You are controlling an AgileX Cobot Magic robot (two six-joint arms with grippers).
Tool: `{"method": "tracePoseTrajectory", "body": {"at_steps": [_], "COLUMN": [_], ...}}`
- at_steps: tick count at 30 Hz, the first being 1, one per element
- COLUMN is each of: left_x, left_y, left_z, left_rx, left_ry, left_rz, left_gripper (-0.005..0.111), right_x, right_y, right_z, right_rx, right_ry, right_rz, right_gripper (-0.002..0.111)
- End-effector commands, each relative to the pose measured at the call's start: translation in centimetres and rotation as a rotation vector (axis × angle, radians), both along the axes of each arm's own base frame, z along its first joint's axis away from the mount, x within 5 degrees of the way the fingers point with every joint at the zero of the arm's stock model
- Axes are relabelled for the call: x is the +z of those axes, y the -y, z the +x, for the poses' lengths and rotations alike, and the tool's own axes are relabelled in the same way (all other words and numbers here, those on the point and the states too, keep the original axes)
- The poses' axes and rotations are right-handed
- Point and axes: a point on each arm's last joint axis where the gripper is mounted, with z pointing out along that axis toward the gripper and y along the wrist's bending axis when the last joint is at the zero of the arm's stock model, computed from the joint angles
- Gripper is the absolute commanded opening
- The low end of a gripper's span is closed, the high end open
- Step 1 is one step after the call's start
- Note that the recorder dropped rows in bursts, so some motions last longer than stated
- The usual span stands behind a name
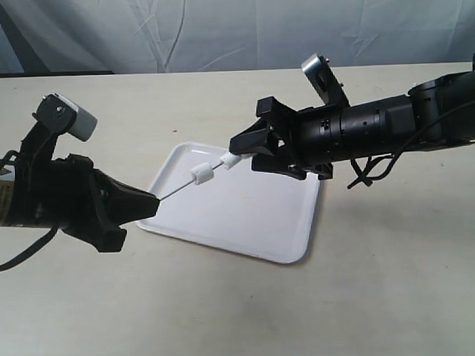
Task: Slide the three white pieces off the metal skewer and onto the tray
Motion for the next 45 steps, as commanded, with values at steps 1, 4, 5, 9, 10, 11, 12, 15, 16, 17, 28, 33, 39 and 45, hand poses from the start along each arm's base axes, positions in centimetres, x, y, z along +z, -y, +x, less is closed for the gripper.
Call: {"method": "tracePoseTrajectory", "body": {"at_steps": [1,4,5,9,10,11,12,15,16,17,28,33,39,45], "left_x": [0.2,-0.1,-0.3,-0.6,-0.6,-0.6,-0.6,-0.6,-0.6,-0.8,-2.9,-3.7,-4.1,-4.3], "left_y": [0.2,0.0,0.0,-0.1,-0.1,-0.1,-0.1,0.0,0.0,-0.1,-0.8,-1.1,-1.1,-1.1], "left_z": [-0.3,-0.4,-0.5,-0.7,-0.7,-0.7,-0.8,-0.8,-0.9,-1.0,-2.4,-3.3,-3.8,-4.1], "left_rx": [-0.013,0.001,0.007,0.008,0.008,0.008,0.007,0.001,0.003,0.005,0.063,0.074,0.089,0.085], "left_ry": [-0.008,-0.010,-0.014,-0.027,-0.027,-0.027,-0.028,-0.038,-0.042,-0.048,-0.126,-0.178,-0.222,-0.236], "left_rz": [-0.020,-0.006,0.000,0.004,0.004,0.004,0.003,-0.008,-0.008,-0.005,0.042,0.044,0.033,0.033], "left_gripper": [0.000,0.000,0.000,0.000,0.000,0.000,0.000,0.000,0.000,0.000,0.000,0.000,0.000,0.000], "right_x": [0.2,0.2,0.2,0.2,0.2,0.2,0.2,0.2,0.2,0.2,2.2,3.3,4.4,5.1], "right_y": [0.0,-0.1,-0.1,-0.1,-0.1,-0.1,-0.1,-0.1,-0.1,-0.1,-0.6,-0.9,-0.8,-0.5], "right_z": [0.1,0.1,0.1,0.1,0.1,0.1,0.1,0.1,0.1,0.1,1.8,2.8,3.9,4.9], "right_rx": [0.001,0.002,0.002,0.003,0.004,0.006,0.007,0.007,0.004,0.003,0.000,-0.015,-0.045,-0.095], "right_ry": [0.012,0.012,0.012,0.012,0.012,0.012,0.012,0.012,0.012,0.012,0.082,0.122,0.165,0.204], "right_rz": [0.006,0.007,0.007,0.009,0.010,0.012,0.014,0.014,0.010,0.009,0.042,0.047,0.038,0.006], "right_gripper": [0.030,0.030,0.030,0.029,0.028,0.026,0.023,0.012,0.010,0.008,0.008,0.008,0.008,0.008]}}
